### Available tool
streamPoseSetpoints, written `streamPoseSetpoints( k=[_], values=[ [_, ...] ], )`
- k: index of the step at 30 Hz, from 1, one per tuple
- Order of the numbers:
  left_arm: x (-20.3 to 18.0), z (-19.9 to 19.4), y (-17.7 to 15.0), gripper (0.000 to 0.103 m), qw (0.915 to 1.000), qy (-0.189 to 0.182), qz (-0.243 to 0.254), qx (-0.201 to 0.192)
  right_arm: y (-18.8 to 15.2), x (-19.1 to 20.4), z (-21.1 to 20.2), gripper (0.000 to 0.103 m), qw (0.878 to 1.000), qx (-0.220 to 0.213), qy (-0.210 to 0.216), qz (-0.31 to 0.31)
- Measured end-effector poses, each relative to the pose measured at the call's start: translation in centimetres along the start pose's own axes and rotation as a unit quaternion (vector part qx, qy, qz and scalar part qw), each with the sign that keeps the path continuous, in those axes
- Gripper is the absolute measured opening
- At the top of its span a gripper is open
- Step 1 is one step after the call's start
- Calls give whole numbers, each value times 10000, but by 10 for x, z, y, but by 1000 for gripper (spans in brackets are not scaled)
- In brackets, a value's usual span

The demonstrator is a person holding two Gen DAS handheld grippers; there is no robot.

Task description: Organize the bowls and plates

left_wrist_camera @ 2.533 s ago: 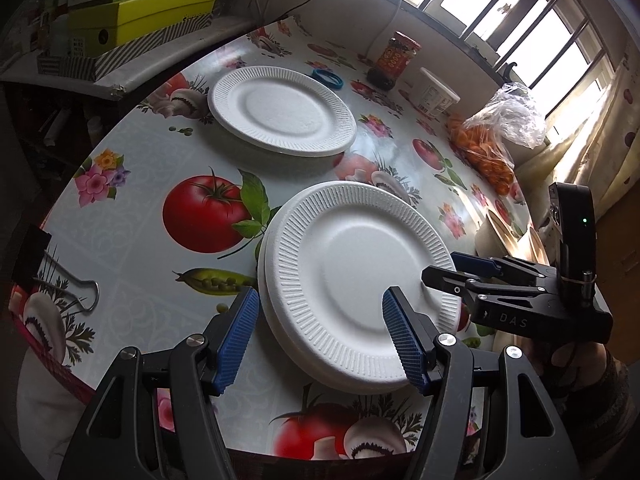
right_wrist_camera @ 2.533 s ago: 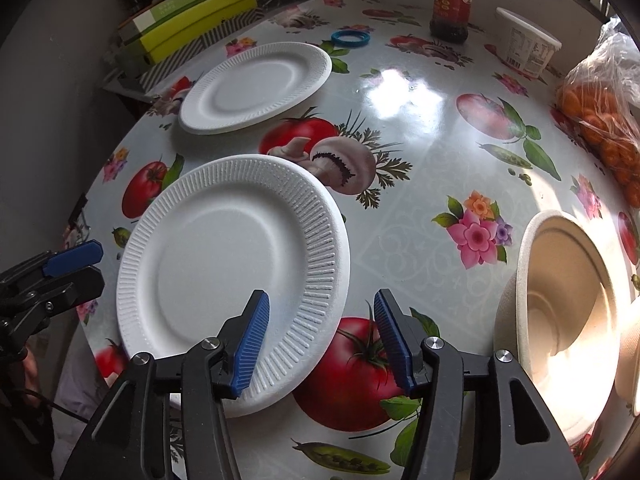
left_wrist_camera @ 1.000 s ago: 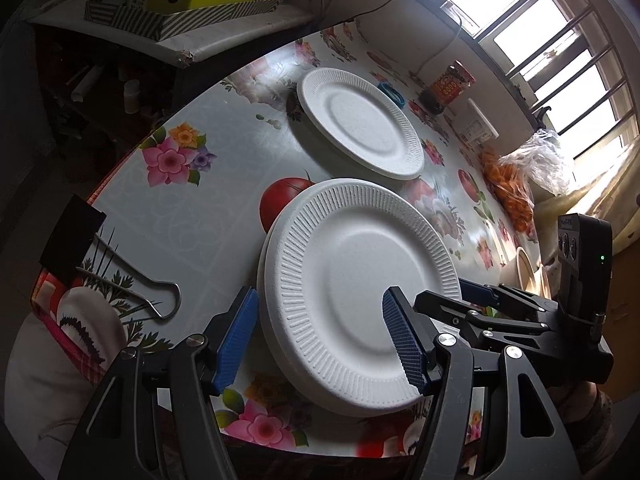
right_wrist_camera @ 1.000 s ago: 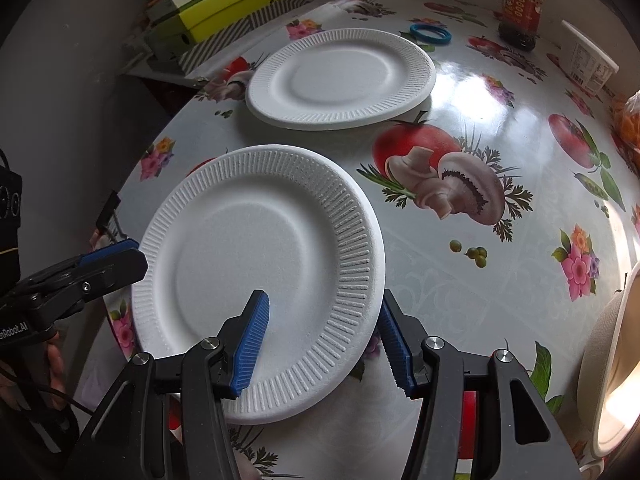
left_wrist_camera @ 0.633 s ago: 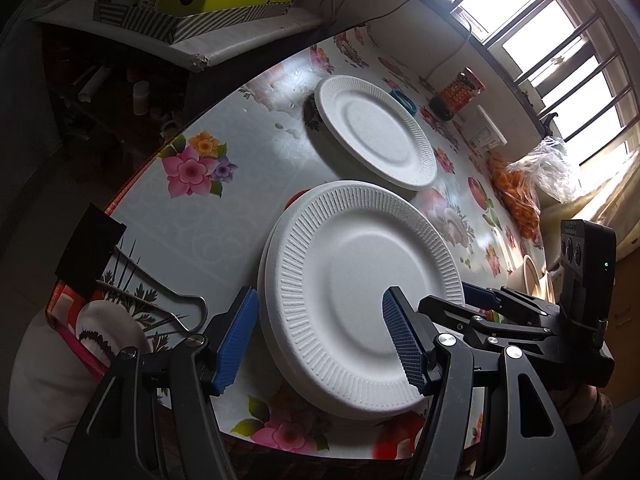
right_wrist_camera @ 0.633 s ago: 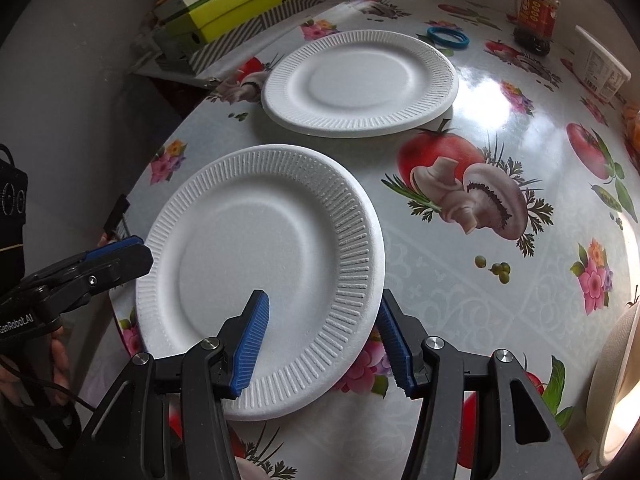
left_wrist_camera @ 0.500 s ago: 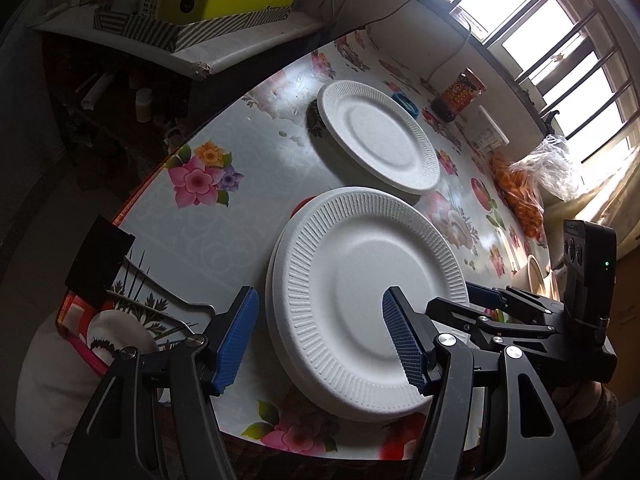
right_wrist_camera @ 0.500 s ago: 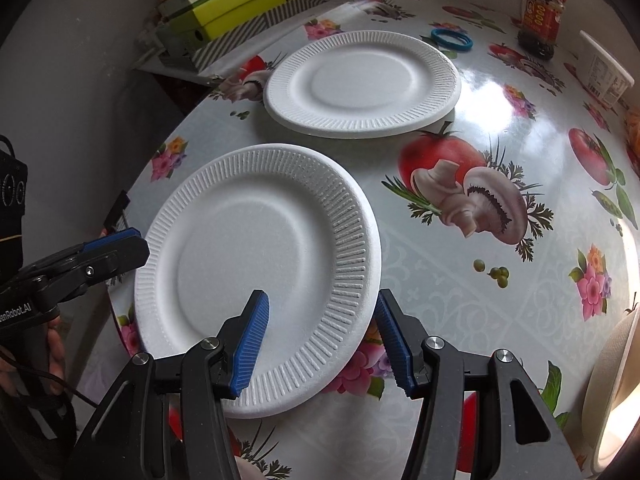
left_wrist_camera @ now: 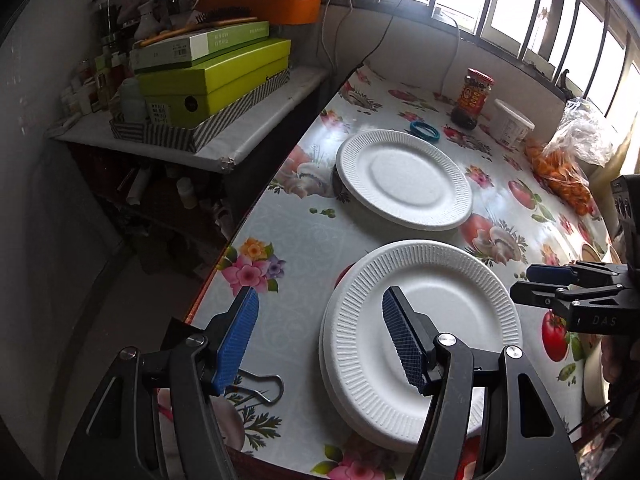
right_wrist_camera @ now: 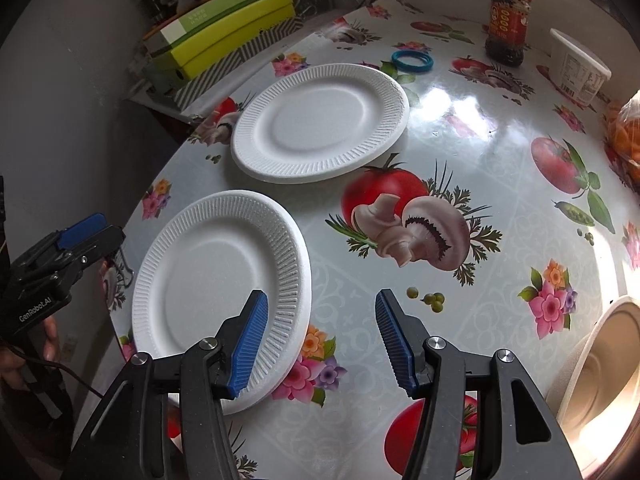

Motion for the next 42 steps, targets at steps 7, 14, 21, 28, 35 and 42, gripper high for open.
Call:
streamPoseSetpoints(
  k=[7, 14, 21, 28, 35, 42],
  values=[
    [-13, 2, 15, 65, 9968, 454, 625, -226, 21, -13, -17, 56, 9968, -767, -163, -125],
    [-22, 16, 28, 65, 9942, 708, 800, -98, 43, -29, -14, 56, 9925, -1117, -485, -90],
    [-20, 37, 37, 65, 9974, 392, 594, 132, 64, -48, -1, 56, 9920, -1020, -744, 66],
    [-8, 67, 52, 65, 9986, -67, 101, 522, 77, -58, 20, 55, 9931, -842, -814, 0],
    [1, 91, 74, 65, 9964, -459, -412, 578, 86, -71, 42, 43, 9961, -598, -569, 298],
    [2, 113, 80, 65, 9942, -529, -462, 810, 93, -77, 52, 41, 9966, -536, -198, 586]
  ],
)
Point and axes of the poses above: each gripper's, at about its wrist camera, not at the fingertips, and z roughly the way its jaws point, x to its left, y to its top, the point moved 2 cm from there along z, roughly the way its jaws point, and after that the axes turned 6 degrees about -y, right-handed, at the moved point
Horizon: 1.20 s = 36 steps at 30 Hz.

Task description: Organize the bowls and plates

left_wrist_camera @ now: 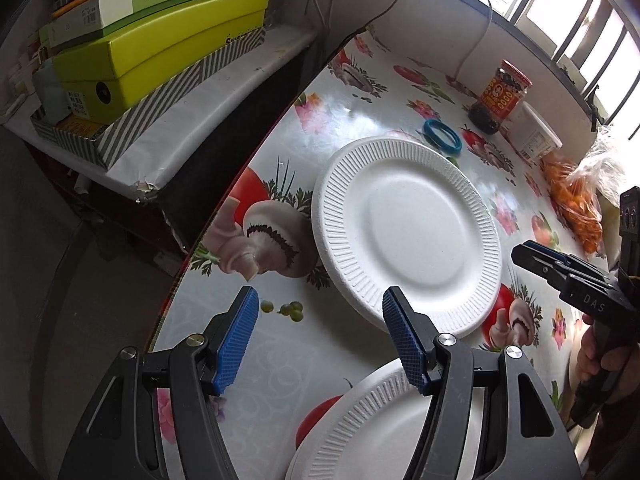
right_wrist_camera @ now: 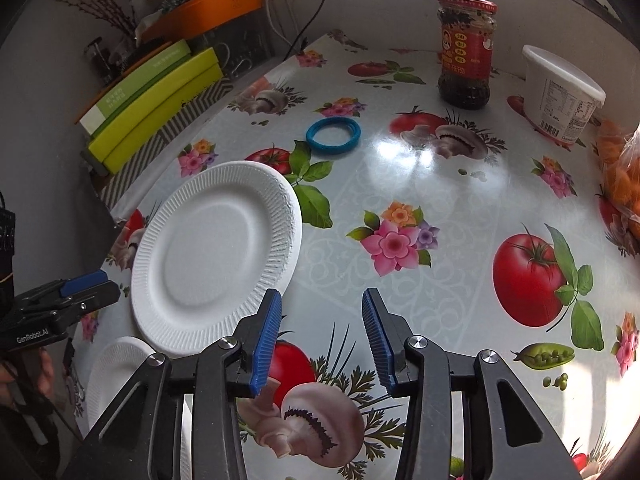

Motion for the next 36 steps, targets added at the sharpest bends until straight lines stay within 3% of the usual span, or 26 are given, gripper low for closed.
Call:
streamPoseSetpoints(
  k=[9, 17, 25, 28, 36],
  values=[
    [11, 13, 6, 65, 9992, -201, -334, 100, 3, -1, 15, 36, 9987, 118, 346, 360],
    [2, 19, 10, 65, 9985, -452, -281, 140, 3, 1, 21, 25, 9974, 147, 518, 477],
    [-5, 21, 9, 53, 9981, -585, -124, 164, 3, 7, 18, 12, 9972, 114, 615, 405],
    [-5, 21, 8, 51, 9984, -521, -139, 160, 3, 9, 17, 11, 9979, 84, 540, 350],
    [-7, 24, 8, 32, 9980, -553, -177, 237, 1, 10, 15, 9, 9977, 71, 561, 384]
  ],
)
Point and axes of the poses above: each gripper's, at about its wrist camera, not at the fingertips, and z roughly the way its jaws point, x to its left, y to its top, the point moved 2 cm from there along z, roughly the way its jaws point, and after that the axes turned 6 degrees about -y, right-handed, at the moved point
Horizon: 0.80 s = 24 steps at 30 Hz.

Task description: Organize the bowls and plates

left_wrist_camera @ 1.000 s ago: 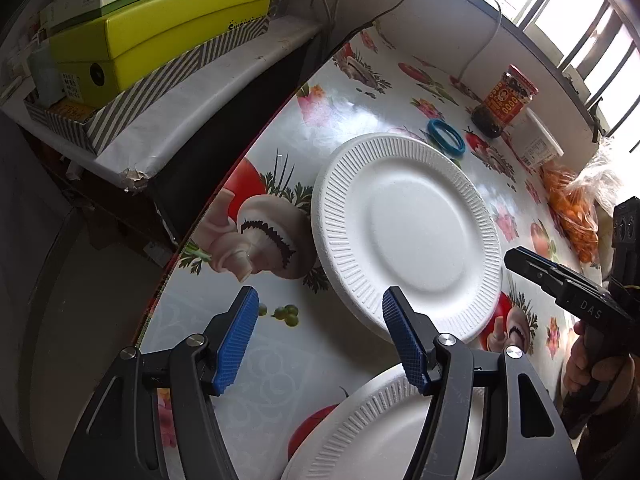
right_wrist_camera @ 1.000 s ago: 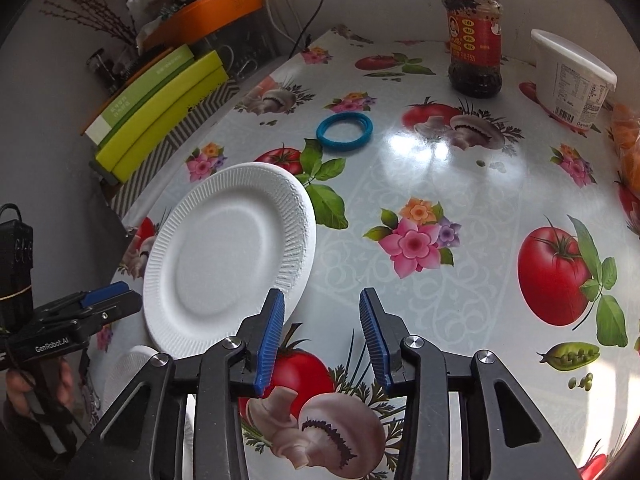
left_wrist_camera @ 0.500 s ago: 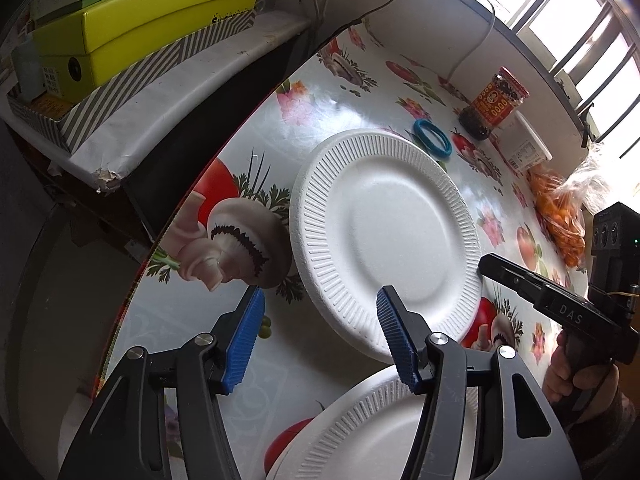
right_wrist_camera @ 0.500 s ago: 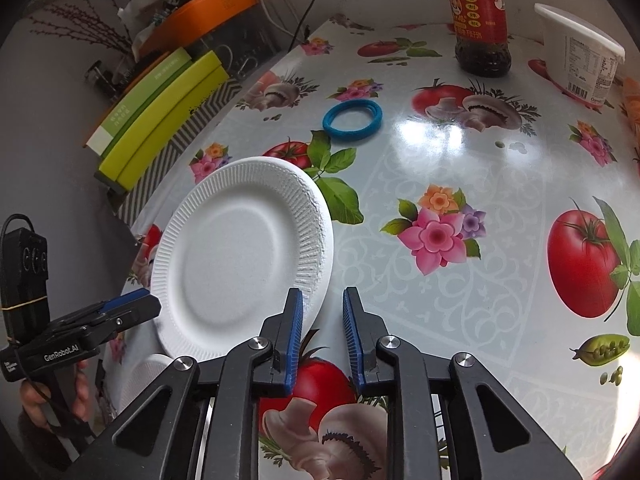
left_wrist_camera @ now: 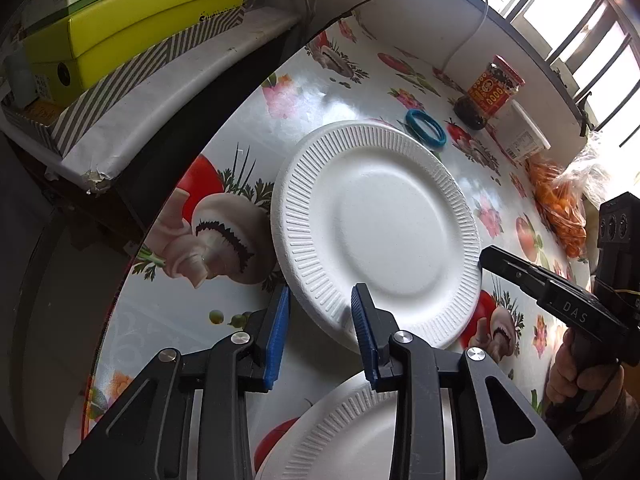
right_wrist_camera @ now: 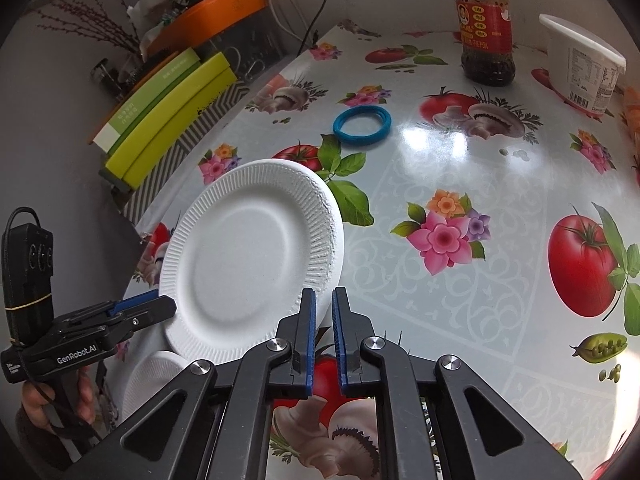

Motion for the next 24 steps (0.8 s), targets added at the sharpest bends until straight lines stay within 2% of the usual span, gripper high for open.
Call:
streamPoseSetpoints(
  k=[7, 17, 19, 21, 24],
  values=[
    [-2, -3, 1, 24, 9999, 20, 41, -113, -2, -1, 0, 9, 10000, -2, -12, 28],
    [-9, -2, 1, 23, 9999, -1, 87, -104, 0, 6, -3, 9, 10000, -76, -10, -48],
    [-6, -1, 1, 23, 10000, -18, 34, -90, 3, -1, -5, 9, 9995, -243, -195, 59],
    [-2, -2, 1, 23, 10000, 19, 10, -93, 5, -13, -7, 9, 9987, -345, -197, 329],
    [1, -1, 1, 23, 10000, 34, 2, -85, 6, -19, -1, 10, 9987, -220, -107, 445]
  ],
)
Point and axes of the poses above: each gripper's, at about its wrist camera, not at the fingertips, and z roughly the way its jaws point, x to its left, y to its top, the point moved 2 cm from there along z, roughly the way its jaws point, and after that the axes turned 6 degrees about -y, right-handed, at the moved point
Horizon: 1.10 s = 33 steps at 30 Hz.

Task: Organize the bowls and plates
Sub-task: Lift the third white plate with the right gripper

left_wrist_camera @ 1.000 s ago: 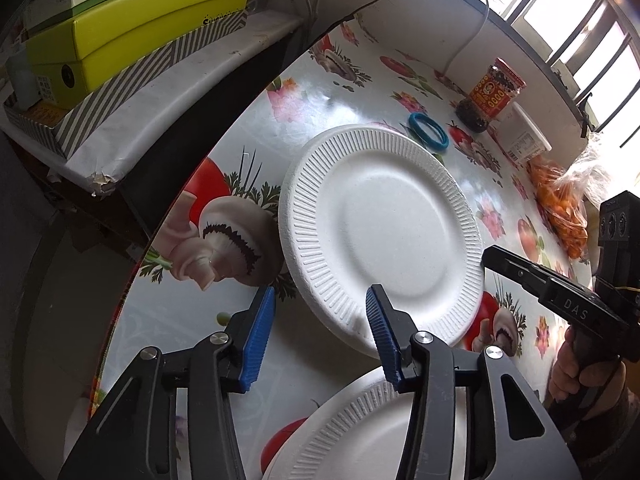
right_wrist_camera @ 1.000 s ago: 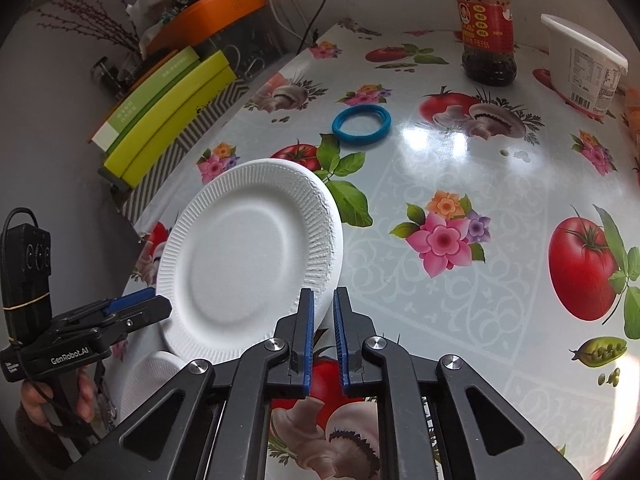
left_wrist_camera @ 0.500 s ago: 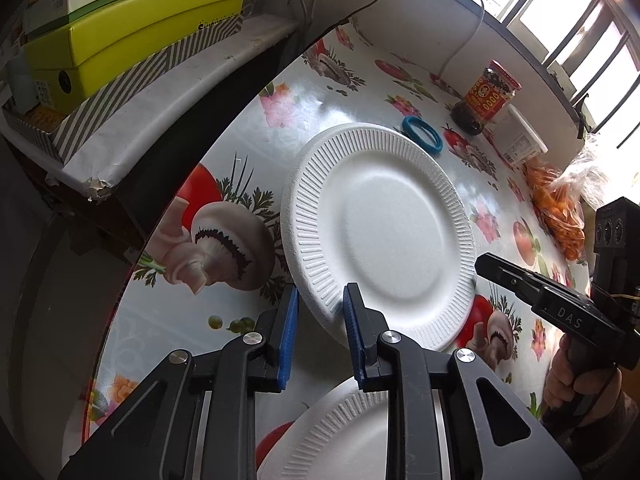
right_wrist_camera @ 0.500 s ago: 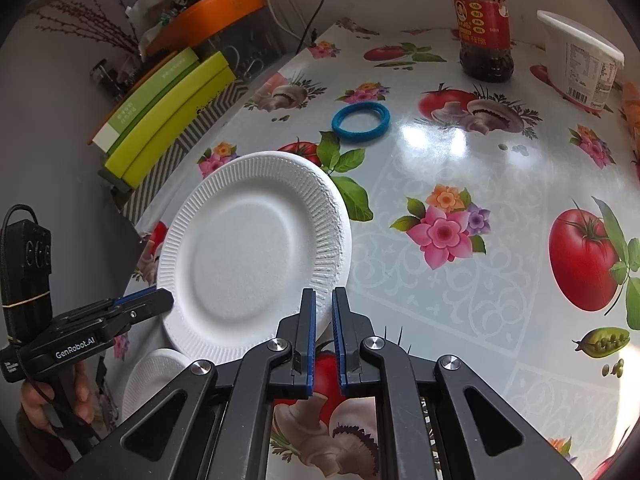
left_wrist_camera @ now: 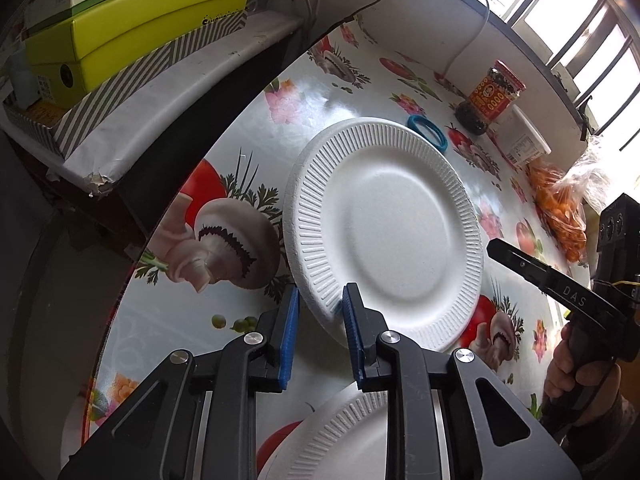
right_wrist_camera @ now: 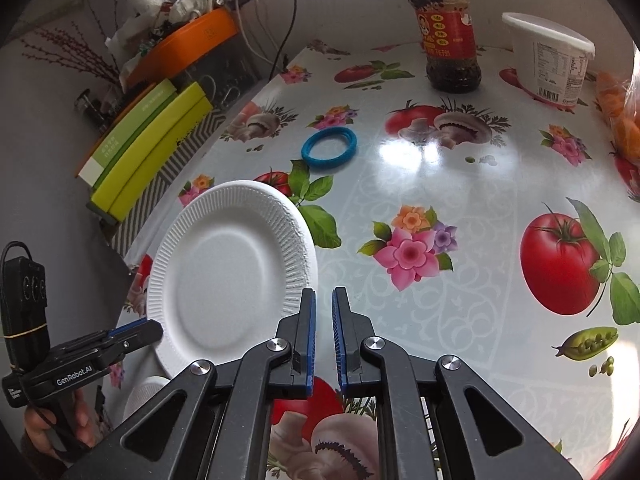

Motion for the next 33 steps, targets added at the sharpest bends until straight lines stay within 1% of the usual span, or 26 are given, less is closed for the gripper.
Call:
streamPoseSetpoints(
  k=[4, 6, 8, 12, 16, 19, 28, 33],
  values=[
    [0, 1, 0, 23, 10000, 3, 0, -1, -1, 1, 8, 16, 9986, 171, 442, 240],
    [0, 1, 0, 23, 10000, -11, -3, 7, -1, 0, 12, 17, 9976, 244, 528, 369],
    [0, 1, 0, 23, 10000, -17, -2, 18, -2, 2, 12, 17, 9977, 230, 531, 365],
    [2, 2, 1, 23, 10000, -40, -31, 37, -3, 8, 9, 16, 9988, 237, 404, 171],
    [1, 1, 1, 23, 10000, 4, -12, -5, -2, 11, 5, 16, 9992, 156, 356, 93],
    [1, -2, 2, 23, 10000, -32, -12, -33, 1, 13, 2, 15, 9994, 89, 326, 60],
    [-1, -10, 1, 23, 9997, -31, 68, -253, 4, 17, -10, 15, 9992, -130, 368, -10],
    [0, -16, 0, 23, 9995, -101, 100, -292, 5, 17, -18, 15, 9989, -163, 441, -14]
  ],
)
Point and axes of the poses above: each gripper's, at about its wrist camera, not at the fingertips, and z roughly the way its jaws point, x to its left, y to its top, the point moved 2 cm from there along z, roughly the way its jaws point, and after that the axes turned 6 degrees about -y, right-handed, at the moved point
